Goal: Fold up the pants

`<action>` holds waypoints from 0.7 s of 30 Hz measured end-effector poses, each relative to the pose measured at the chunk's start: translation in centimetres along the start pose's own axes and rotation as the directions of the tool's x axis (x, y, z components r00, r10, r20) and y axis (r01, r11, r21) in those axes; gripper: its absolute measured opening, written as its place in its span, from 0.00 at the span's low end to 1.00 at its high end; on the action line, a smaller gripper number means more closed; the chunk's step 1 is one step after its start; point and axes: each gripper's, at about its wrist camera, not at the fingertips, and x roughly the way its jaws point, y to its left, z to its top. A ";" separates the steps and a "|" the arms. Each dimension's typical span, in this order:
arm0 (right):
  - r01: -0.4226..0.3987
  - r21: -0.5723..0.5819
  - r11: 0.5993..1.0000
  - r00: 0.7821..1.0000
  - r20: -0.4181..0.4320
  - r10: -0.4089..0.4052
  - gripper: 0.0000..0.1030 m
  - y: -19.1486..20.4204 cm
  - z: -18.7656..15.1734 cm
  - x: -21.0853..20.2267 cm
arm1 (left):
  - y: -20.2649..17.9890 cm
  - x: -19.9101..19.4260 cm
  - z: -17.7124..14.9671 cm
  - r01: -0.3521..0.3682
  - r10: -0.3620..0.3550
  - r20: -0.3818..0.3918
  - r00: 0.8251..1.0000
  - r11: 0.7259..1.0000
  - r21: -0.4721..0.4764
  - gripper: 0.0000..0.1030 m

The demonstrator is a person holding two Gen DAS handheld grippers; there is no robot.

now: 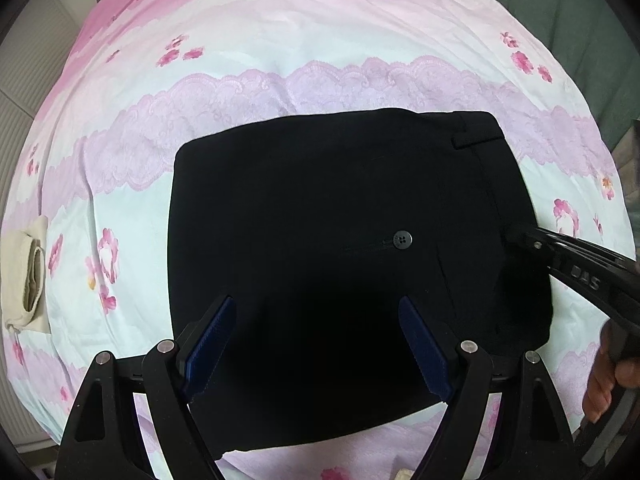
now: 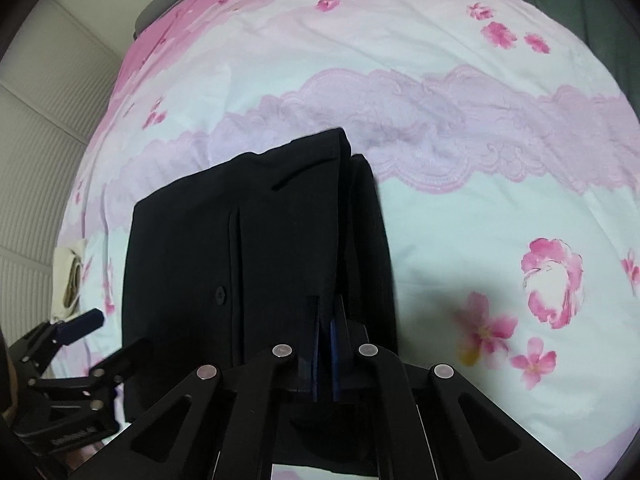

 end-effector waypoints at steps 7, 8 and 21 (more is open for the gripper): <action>0.087 0.013 0.996 0.994 -0.066 -0.086 0.20 -1.4 0.1 2.0 | 0.1 -0.8 -0.9 -0.019 0.019 0.008 1.000 1.000 0.006 0.81; 0.107 0.011 0.994 0.992 -0.067 -0.106 0.26 -1.4 -0.1 1.9 | 0.2 -1.0 -1.0 -0.018 0.018 0.012 1.000 1.000 0.002 0.81; 0.169 0.076 0.983 0.982 0.077 -0.175 0.70 -2.1 -6.0 -8.4 | 3.2 -5.2 -5.5 -0.013 0.019 0.103 0.995 0.998 -0.062 0.86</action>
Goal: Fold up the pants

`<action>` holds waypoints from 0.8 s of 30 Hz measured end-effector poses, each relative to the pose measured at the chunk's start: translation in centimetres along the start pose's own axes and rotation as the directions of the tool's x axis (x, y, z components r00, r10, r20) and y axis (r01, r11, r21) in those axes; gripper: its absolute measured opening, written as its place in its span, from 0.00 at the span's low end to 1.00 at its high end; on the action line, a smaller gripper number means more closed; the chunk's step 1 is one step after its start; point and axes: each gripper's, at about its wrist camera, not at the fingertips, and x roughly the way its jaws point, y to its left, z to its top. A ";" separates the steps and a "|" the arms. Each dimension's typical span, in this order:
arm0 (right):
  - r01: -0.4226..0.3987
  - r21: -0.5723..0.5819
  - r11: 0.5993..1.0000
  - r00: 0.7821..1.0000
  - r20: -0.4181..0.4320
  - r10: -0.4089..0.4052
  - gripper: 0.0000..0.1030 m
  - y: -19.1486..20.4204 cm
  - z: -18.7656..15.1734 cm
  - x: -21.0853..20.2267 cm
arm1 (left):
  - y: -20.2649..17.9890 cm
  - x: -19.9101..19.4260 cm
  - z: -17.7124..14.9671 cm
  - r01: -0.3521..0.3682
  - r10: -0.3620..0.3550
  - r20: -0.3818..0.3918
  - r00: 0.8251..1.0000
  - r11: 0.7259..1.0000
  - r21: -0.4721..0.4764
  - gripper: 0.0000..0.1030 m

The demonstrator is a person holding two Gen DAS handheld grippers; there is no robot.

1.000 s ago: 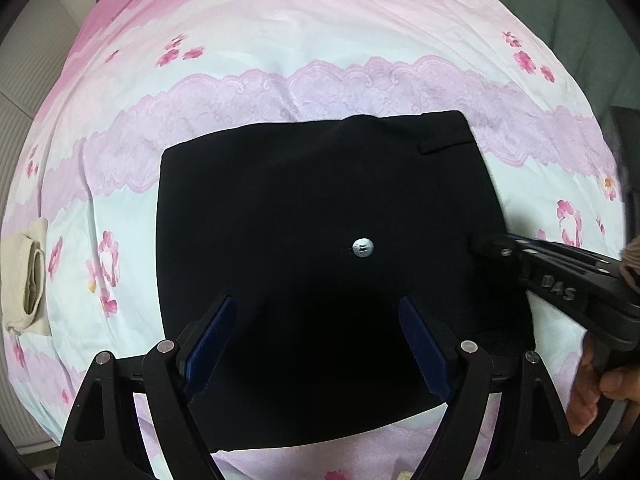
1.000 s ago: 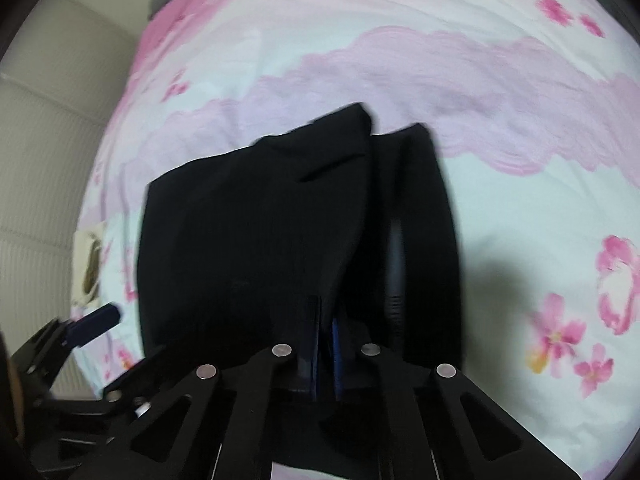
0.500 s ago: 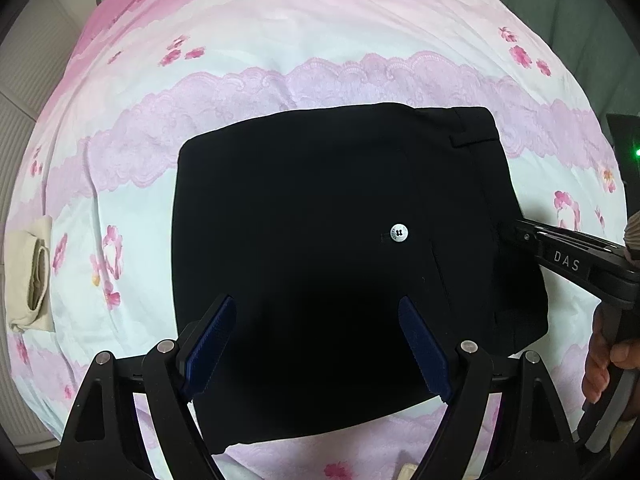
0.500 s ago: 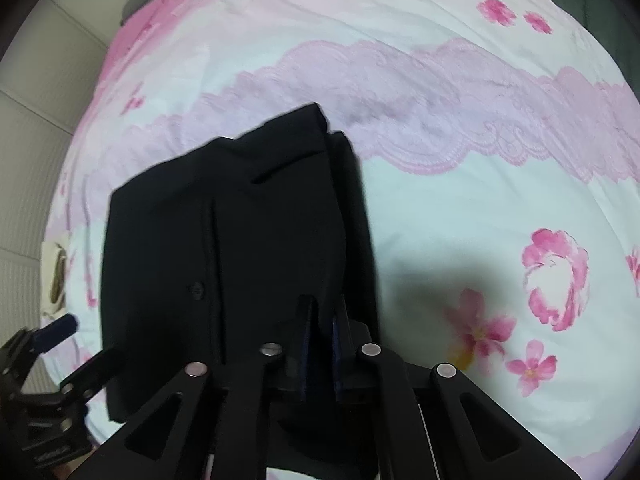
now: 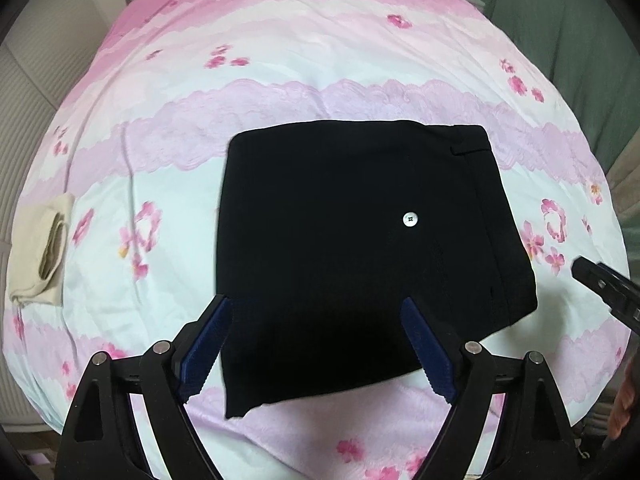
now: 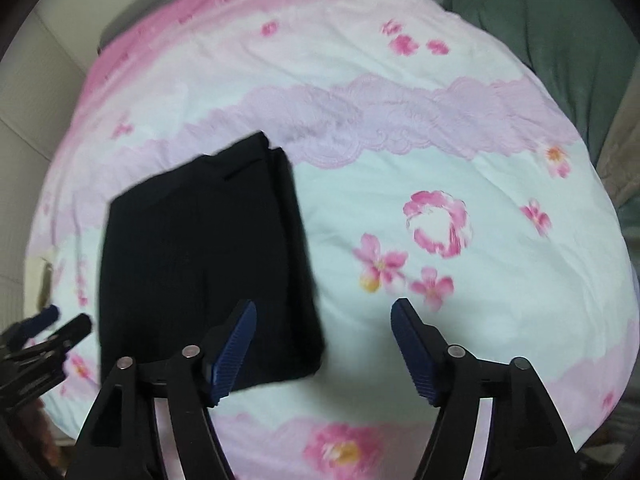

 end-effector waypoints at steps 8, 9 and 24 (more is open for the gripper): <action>-0.139 0.115 0.984 0.990 0.027 0.136 0.74 1.9 -4.8 -0.4 | 2.0 -2.2 -3.1 -0.072 0.069 0.058 0.996 0.996 0.052 0.94; -0.169 0.143 0.975 0.986 0.029 0.167 0.74 2.1 -5.4 0.0 | 2.2 -2.3 -3.5 -0.079 0.075 0.060 0.995 0.995 0.067 0.94; -0.357 0.460 0.813 0.934 0.169 0.314 0.81 2.3 -11.6 10.2 | 5.9 3.1 -6.5 -0.085 0.079 0.077 0.994 0.994 0.070 0.95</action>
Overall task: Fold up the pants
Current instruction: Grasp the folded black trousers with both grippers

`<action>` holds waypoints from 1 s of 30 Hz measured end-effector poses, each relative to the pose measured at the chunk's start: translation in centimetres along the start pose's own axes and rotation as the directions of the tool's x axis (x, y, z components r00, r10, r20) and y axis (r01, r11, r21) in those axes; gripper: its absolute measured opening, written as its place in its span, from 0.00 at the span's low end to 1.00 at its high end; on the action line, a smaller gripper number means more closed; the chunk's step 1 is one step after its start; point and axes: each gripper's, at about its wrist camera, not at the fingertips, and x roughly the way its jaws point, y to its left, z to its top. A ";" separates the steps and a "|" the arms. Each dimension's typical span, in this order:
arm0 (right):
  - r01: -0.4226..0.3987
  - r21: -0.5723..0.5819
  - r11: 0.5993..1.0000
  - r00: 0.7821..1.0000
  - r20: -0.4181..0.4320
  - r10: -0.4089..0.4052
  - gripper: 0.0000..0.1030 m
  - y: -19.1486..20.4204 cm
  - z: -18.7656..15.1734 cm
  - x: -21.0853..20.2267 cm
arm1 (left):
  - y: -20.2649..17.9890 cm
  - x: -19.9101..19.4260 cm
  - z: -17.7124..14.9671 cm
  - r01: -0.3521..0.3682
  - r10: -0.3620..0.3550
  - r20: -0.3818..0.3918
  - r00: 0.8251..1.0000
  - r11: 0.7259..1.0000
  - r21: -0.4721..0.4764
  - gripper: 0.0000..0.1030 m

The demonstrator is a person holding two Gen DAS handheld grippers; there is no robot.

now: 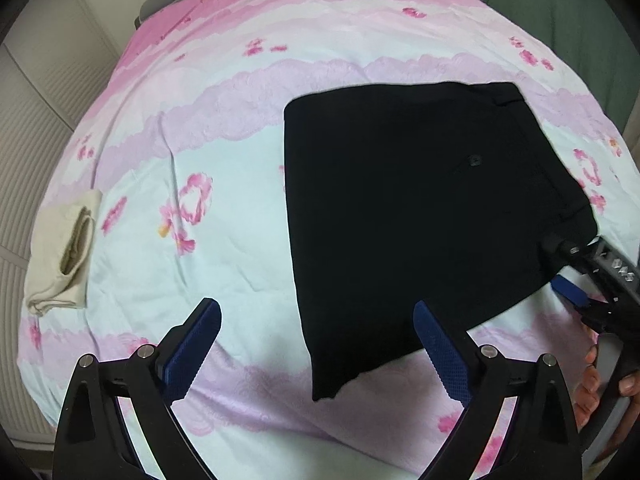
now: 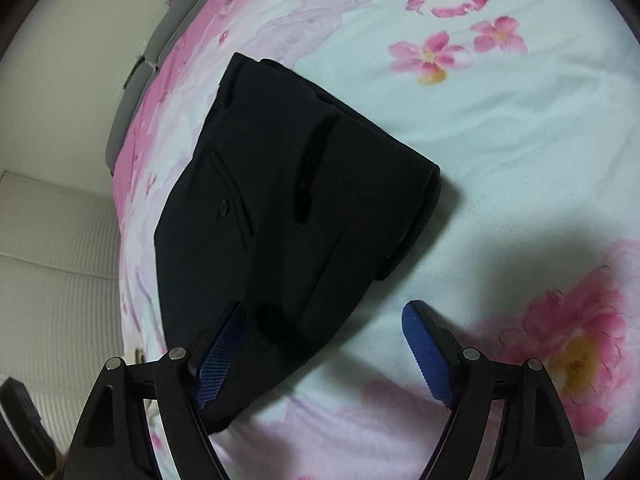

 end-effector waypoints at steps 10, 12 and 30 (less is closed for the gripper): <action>-0.097 0.042 0.994 0.989 0.114 0.092 0.92 -0.9 1.0 2.0 | 2.0 3.5 -0.3 0.056 -0.056 -0.008 0.998 0.998 -0.017 0.95; -0.081 0.023 0.996 0.988 0.132 0.077 0.92 -0.3 1.6 2.6 | 2.3 3.8 -0.1 0.057 -0.057 0.005 0.998 0.998 -0.023 0.95; 0.089 -0.045 0.995 0.989 0.126 -0.082 0.41 0.4 3.1 2.4 | 6.9 10.8 6.5 0.406 -0.418 -0.003 0.908 0.884 -0.231 0.94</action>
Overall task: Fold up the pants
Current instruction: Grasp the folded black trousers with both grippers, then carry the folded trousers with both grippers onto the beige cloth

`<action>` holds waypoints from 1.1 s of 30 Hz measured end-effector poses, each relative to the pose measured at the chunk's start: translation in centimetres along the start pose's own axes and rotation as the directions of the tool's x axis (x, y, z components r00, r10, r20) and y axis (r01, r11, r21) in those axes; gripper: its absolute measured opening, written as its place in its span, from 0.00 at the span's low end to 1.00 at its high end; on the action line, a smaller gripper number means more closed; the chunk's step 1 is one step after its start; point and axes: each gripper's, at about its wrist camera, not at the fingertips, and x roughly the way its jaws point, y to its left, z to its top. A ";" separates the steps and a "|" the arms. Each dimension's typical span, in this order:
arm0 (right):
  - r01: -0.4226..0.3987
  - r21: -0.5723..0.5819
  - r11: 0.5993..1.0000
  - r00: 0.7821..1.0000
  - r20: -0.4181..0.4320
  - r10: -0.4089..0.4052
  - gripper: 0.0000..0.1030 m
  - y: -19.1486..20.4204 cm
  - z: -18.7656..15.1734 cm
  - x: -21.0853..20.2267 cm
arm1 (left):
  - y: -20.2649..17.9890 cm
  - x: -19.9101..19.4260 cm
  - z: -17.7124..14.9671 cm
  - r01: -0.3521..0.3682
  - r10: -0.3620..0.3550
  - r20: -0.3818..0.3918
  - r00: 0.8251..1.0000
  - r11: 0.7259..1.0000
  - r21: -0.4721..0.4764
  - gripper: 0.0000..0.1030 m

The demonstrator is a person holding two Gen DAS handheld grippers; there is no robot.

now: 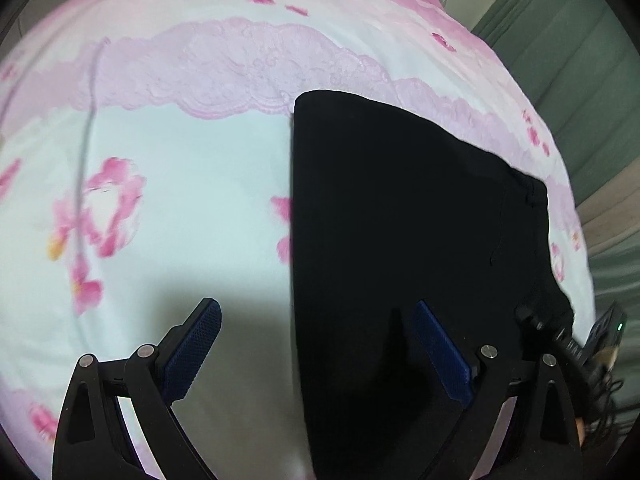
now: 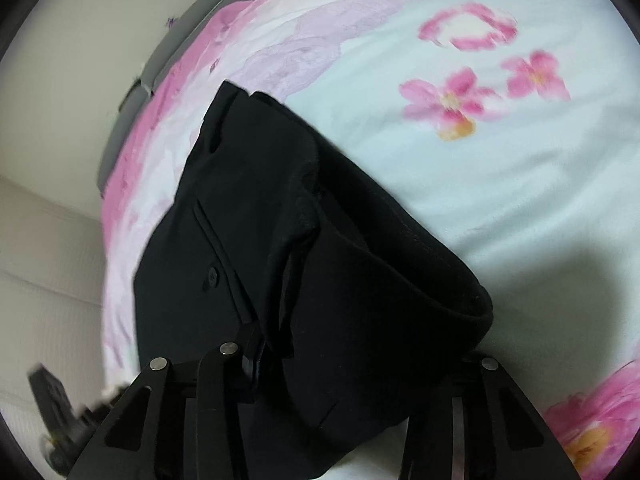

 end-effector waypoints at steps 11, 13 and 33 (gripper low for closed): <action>0.069 -0.109 0.992 0.997 -0.012 -0.071 0.41 1.1 0.3 0.7 | 0.7 4.0 4.9 0.208 -0.208 -0.010 0.978 0.978 0.030 0.63; 0.086 -0.134 0.987 0.996 -0.008 -0.088 0.41 1.5 0.3 1.0 | 0.7 4.9 5.8 0.244 -0.243 -0.022 0.970 0.970 0.025 0.63; 0.097 -0.270 0.958 0.994 -0.019 -0.106 0.25 6.2 1.1 -3.5 | -5.2 0.5 7.8 0.233 -0.230 -0.057 0.971 0.971 0.053 0.19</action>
